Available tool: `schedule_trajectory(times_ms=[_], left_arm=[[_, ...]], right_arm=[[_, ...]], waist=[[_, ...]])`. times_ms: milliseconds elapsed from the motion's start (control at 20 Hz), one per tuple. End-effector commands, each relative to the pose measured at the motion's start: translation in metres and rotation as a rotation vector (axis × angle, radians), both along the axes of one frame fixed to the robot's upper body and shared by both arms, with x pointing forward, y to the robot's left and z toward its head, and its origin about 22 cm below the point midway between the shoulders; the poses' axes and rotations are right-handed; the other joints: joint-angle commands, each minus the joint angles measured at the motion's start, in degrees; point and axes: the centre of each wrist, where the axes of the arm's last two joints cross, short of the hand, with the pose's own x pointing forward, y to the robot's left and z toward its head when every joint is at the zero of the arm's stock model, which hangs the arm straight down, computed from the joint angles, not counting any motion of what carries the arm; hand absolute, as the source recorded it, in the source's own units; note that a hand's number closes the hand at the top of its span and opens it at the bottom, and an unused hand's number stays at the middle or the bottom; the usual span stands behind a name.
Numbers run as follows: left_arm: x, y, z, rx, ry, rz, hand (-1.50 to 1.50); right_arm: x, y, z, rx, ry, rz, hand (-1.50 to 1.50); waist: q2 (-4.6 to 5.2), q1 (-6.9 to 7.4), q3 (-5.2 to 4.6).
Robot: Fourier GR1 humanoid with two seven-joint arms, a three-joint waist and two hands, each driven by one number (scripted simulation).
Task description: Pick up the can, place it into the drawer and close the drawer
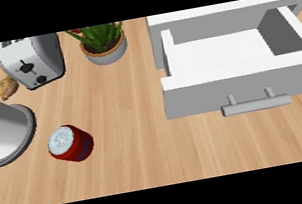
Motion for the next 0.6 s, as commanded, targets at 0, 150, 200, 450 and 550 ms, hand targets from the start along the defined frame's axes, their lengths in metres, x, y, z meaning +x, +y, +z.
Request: schedule_trajectory(times_ms=[0,150,200,450,550], left_arm=[[0.005,-0.023,-0.031,-0.079,0.032,-0.083,-1.50],[0.010,-0.042,-0.037,-0.057,0.048,-0.061,-1.50],[0.018,-0.047,-0.039,-0.054,0.047,-0.074,-1.50],[0.030,-0.065,-0.053,-0.024,0.049,-0.059,-1.50],[0.028,-0.073,-0.077,-0.018,0.048,-0.043,-1.50]], right_arm=[[-0.018,-0.006,-0.006,-0.007,0.001,-0.003,-1.50],[-0.007,-0.004,0.008,-0.013,-0.008,-0.003,-1.50],[-0.015,-0.010,0.001,0.003,-0.008,0.002,-1.50],[-0.020,-0.022,-0.008,0.011,-0.007,-0.008,-1.50],[-0.036,-0.022,0.012,-0.008,0.016,-0.012,-1.50]], waist=[[0.94,-0.36,-0.75],[1.00,0.11,-0.77],[1.07,-0.59,-0.77],[1.02,0.03,-0.75],[0.97,0.00,-0.81]])
